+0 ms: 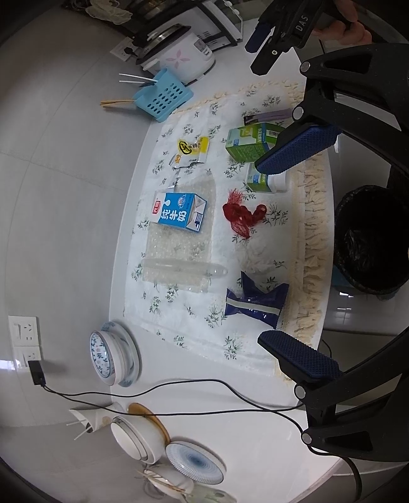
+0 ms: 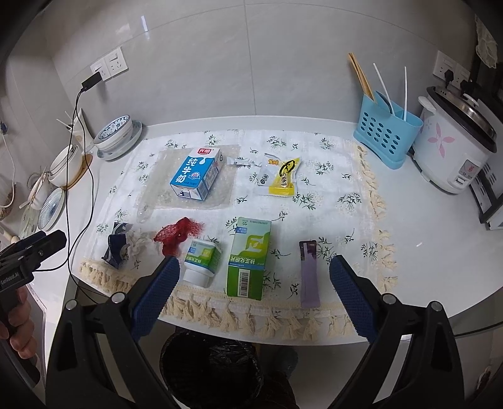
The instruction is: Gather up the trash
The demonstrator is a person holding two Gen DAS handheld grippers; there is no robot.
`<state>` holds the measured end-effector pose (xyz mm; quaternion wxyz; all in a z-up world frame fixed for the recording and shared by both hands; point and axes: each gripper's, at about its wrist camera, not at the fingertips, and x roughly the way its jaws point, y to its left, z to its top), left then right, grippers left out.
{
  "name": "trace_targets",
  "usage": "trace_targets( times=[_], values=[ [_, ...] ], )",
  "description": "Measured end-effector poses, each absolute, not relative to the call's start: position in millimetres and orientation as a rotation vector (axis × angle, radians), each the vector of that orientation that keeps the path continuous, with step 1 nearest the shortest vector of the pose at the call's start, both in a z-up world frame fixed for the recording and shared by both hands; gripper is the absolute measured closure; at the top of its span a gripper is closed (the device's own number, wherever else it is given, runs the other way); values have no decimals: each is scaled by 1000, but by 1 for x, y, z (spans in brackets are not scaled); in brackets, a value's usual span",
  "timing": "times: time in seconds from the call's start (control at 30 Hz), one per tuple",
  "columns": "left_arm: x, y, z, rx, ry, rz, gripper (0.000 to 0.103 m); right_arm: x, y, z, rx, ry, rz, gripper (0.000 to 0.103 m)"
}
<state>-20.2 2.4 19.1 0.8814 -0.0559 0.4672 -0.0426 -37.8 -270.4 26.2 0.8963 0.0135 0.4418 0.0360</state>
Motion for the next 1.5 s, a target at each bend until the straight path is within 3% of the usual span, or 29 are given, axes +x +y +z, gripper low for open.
trace_targets(
  times=[0.97, 1.5],
  values=[
    [-5, 10, 7, -94, 1010, -84, 6, -21, -252, 17, 4, 936, 84, 11],
    [36, 53, -70, -81, 1131, -11, 6, 23, -190, -38, -85, 1074, 171, 11]
  ],
)
